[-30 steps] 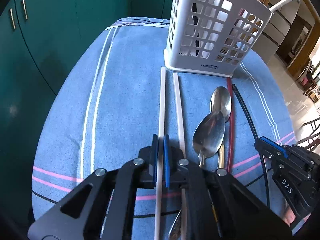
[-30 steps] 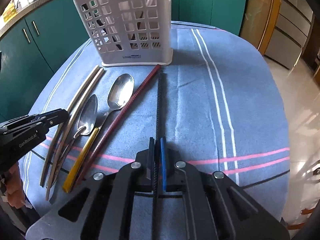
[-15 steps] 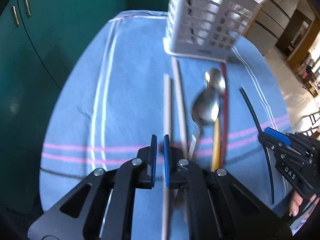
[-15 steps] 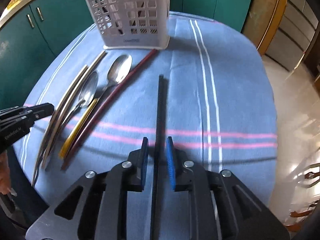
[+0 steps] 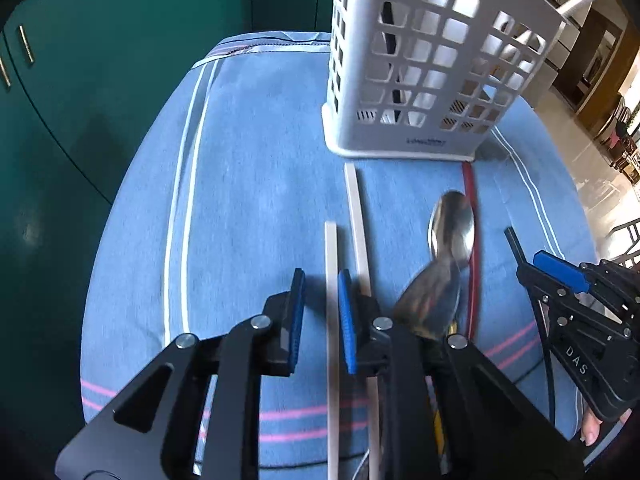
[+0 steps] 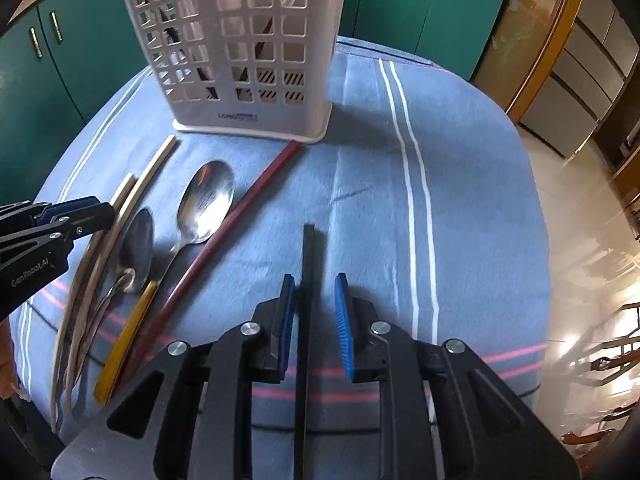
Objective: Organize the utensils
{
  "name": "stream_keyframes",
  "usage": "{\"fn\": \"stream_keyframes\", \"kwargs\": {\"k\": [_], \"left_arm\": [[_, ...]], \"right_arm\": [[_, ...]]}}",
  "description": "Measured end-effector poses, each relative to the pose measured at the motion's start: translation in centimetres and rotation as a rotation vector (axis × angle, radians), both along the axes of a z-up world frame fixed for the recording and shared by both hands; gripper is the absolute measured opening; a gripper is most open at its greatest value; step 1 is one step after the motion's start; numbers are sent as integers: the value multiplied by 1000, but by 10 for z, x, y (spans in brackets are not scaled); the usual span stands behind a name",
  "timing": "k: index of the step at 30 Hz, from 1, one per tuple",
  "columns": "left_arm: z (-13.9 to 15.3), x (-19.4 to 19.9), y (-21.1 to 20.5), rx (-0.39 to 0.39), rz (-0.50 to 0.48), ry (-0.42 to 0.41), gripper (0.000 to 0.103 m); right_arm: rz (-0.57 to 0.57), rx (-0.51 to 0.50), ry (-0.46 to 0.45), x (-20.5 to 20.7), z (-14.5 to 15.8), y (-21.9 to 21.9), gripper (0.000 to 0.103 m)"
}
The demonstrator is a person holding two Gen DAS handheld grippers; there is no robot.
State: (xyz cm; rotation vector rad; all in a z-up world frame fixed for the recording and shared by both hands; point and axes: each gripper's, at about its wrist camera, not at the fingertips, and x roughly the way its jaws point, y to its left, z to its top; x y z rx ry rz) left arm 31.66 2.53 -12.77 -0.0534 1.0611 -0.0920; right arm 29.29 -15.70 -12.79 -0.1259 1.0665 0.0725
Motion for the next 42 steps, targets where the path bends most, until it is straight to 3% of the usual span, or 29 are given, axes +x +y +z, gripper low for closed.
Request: {"fn": "stream_keyframes", "kwargs": {"k": [12, 28, 30, 33, 37, 42], "left_arm": [[-4, 12, -7, 62, 0, -11, 20], [-1, 0, -17, 89, -11, -33, 24], [-1, 0, -16, 92, -11, -36, 22], [0, -1, -14, 85, -18, -38, 7], [1, -1, -10, 63, -7, -30, 6], [24, -11, -3, 24, 6, -73, 6]], "right_arm": [[-5, -19, -6, 29, 0, 4, 24], [13, -19, -29, 25, -5, 5, 22], [20, -11, -31, 22, -5, 6, 15], [31, -14, -31, 20, -5, 11, 8], [41, 38, -14, 18, -2, 8, 7], [39, 65, -79, -2, 29, 1, 7]]}}
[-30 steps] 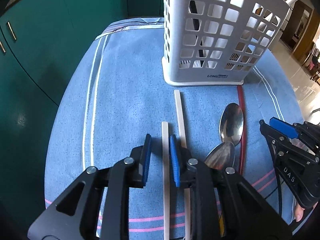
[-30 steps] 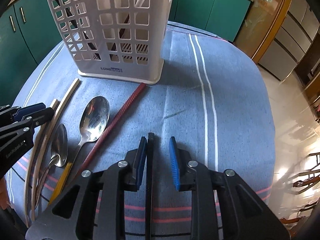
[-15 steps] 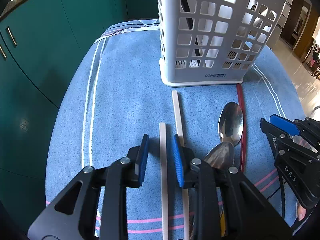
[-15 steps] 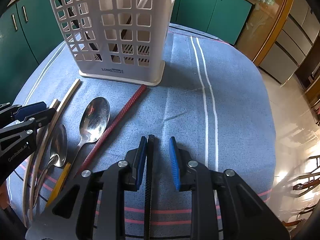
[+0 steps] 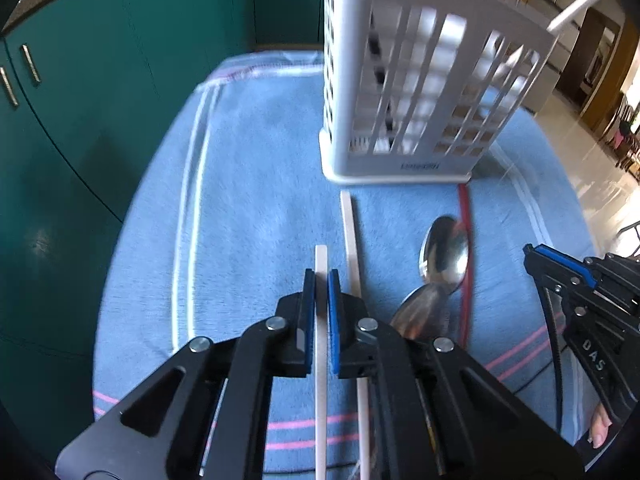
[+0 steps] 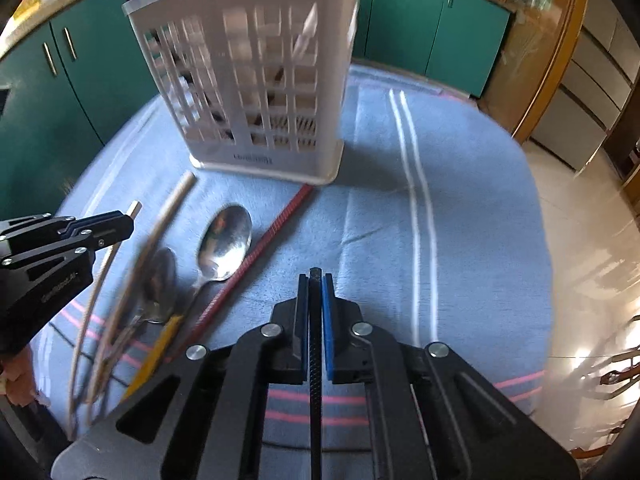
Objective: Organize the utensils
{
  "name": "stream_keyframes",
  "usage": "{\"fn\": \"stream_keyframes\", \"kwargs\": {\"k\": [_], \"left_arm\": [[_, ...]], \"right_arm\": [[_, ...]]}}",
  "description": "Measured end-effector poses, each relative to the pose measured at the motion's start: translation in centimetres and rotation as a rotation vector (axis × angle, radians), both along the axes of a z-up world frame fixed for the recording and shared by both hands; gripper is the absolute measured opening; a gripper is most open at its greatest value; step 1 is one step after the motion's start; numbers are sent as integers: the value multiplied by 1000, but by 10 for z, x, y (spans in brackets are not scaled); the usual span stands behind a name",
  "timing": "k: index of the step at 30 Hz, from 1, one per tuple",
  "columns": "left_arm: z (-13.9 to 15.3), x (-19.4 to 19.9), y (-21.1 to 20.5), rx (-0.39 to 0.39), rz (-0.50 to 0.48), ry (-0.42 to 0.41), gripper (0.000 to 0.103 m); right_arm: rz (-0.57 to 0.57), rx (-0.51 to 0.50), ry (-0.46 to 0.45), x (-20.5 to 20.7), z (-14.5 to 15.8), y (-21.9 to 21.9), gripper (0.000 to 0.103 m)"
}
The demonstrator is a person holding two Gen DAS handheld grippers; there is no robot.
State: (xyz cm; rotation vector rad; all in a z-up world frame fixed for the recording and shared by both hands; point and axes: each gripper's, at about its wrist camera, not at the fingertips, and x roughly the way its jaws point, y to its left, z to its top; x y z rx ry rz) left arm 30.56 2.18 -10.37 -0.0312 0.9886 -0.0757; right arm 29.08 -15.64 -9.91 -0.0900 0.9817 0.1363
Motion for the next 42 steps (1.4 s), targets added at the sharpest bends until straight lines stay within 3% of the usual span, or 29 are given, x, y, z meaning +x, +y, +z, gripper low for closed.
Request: {"fn": "stream_keyframes", "kwargs": {"k": [9, 15, 21, 30, 42], "left_arm": [[103, -44, 13, -89, -5, -217, 6], [158, -75, 22, -108, 7, -356, 6], [182, -84, 27, -123, 29, -414, 6], [206, -83, 33, -151, 44, -437, 6], [281, -54, 33, -273, 98, -619, 6]], "right_arm": [[17, 43, -224, -60, 95, -11, 7], [10, 64, -358, -89, 148, -21, 7], [-10, 76, -443, -101, 178, -23, 7], [-24, 48, -480, -89, 190, -18, 7], [-13, 130, -785, -69, 281, -9, 7]]}}
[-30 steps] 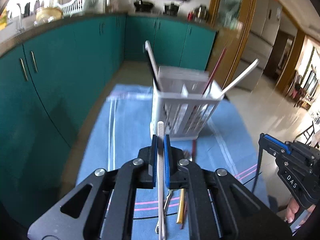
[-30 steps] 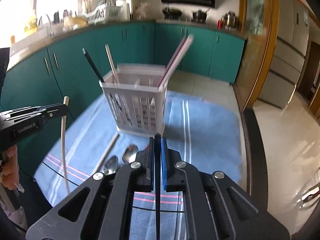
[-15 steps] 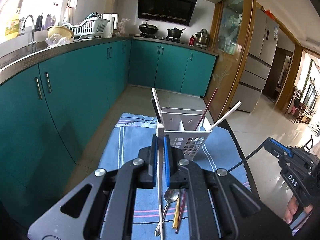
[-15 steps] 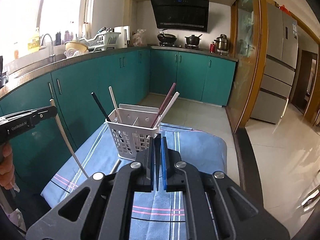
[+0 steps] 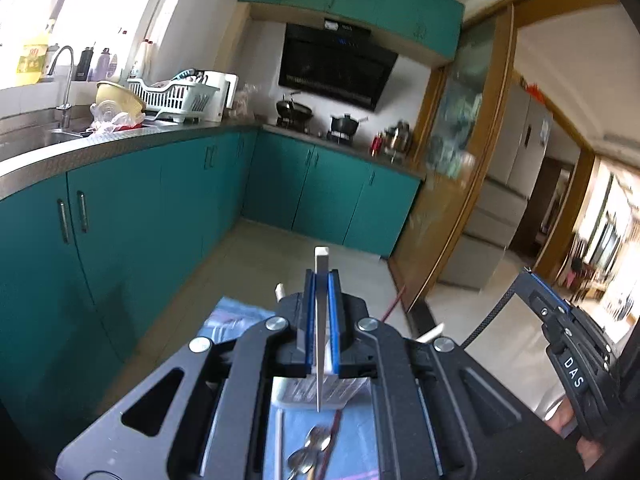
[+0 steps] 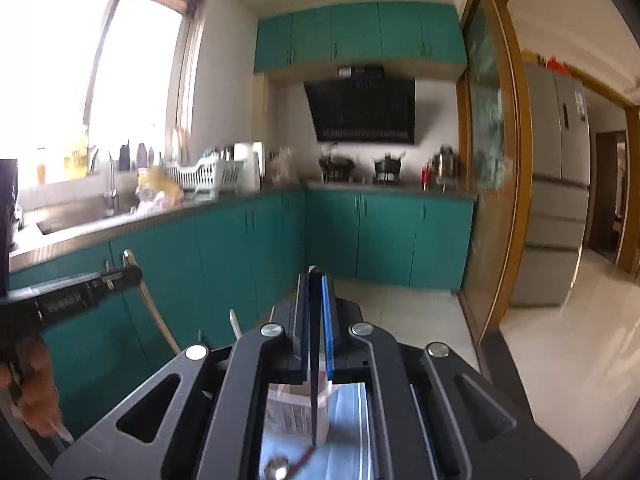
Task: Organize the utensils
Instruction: 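Lift both held chopsticks and lower them into the white basket, then open both tools to release the chopsticks into the basket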
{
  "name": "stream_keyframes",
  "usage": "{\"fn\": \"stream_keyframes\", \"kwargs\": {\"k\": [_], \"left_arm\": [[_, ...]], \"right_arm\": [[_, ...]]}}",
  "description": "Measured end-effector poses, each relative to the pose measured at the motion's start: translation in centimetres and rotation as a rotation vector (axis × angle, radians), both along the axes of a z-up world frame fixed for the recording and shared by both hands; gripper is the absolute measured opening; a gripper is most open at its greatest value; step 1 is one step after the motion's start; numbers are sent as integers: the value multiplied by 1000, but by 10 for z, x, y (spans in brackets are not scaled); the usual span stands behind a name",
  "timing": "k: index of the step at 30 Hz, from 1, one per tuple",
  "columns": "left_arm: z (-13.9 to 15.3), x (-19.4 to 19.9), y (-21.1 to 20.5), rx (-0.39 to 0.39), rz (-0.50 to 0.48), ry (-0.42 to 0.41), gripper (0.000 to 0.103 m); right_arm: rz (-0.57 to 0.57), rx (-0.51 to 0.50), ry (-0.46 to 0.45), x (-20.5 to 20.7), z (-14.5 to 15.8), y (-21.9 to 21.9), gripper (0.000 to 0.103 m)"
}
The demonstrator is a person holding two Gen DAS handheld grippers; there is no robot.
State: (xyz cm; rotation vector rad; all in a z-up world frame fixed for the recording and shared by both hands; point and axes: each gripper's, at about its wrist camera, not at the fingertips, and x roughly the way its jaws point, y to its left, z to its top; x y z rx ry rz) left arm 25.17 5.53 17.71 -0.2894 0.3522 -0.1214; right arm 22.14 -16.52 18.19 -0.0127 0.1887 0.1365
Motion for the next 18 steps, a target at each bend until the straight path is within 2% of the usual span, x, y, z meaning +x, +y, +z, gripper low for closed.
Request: {"fn": "stream_keyframes", "kwargs": {"k": [5, 8, 11, 13, 18], "left_arm": [[13, 26, 9, -67, 67, -44, 6], [13, 44, 8, -59, 103, -46, 6], [1, 65, 4, -43, 112, -20, 6], [-11, 76, -1, -32, 105, 1, 6], [-40, 87, -6, 7, 95, 42, 6]], "right_arm": [[-37, -30, -59, 24, 20, 17, 7], [-50, -50, -88, 40, 17, 27, 7], [-65, -51, -98, 58, 3, 31, 7], [-34, -17, -86, 71, -7, 28, 7], [-37, 29, -19, 97, -38, 12, 7]]}}
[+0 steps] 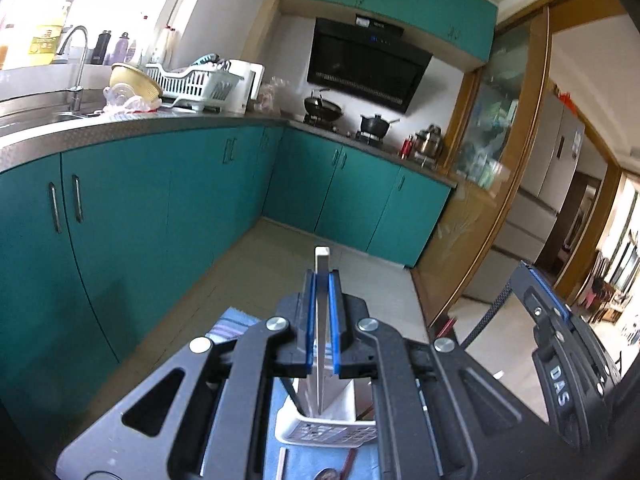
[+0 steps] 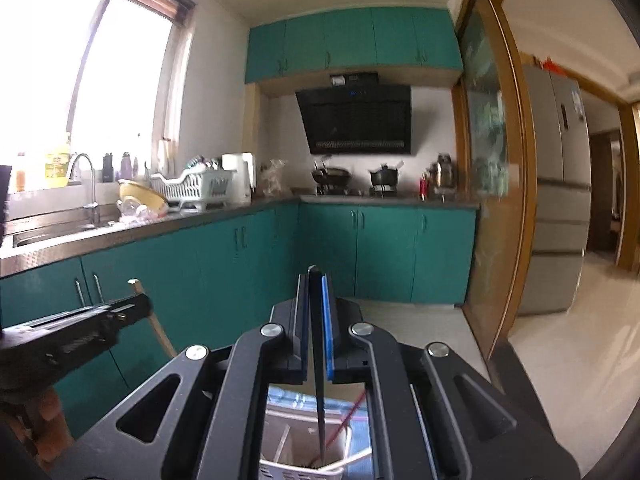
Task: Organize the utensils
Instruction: 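Open both tools to release the chopsticks into the basket, then move the left tool over the white chopstick while the right tool moves over the dark red chopstick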
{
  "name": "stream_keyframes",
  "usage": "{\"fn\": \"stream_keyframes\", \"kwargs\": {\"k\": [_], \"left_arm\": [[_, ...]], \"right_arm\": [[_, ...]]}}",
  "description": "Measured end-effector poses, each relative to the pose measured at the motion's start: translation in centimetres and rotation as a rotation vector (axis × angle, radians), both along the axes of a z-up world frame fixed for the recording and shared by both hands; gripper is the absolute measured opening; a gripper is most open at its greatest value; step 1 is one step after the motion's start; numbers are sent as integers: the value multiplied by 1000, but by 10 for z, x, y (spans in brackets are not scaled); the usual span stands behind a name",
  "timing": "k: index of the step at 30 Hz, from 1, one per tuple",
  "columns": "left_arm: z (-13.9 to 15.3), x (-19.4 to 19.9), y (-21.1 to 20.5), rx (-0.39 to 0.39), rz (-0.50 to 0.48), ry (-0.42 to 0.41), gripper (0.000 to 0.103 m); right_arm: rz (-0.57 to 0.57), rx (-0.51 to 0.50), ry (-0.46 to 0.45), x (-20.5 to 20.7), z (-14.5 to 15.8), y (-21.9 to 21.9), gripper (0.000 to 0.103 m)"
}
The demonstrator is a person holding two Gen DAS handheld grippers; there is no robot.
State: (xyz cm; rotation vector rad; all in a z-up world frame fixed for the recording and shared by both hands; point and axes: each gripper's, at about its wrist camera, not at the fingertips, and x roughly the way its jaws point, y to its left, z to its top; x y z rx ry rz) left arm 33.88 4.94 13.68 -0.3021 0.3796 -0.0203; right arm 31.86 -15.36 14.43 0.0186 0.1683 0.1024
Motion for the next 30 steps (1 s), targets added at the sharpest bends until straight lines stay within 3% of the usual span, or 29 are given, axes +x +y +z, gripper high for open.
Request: {"fn": "stream_keyframes", "kwargs": {"k": [6, 10, 16, 19, 24, 27, 30], "left_arm": [[-20, 6, 4, 4, -8, 40, 6], [-21, -3, 8, 5, 1, 33, 12], [-31, -40, 8, 47, -34, 26, 23], [-55, -64, 4, 119, -57, 52, 33], [-126, -80, 3, 169, -104, 213, 34], [-172, -83, 9, 150, -99, 332, 34], [-205, -88, 22, 102, -81, 409, 33]], "right_arm": [[-29, 70, 119, 8, -30, -24, 8], [-51, 61, 101, -10, -34, -30, 38], [-15, 57, 132, -59, -47, -47, 39], [24, 59, 231, -83, -76, -53, 39], [110, -13, 523, -75, -165, -35, 39], [151, 24, 694, -65, -211, -24, 39], [212, 54, 778, -65, -236, -4, 39]]}}
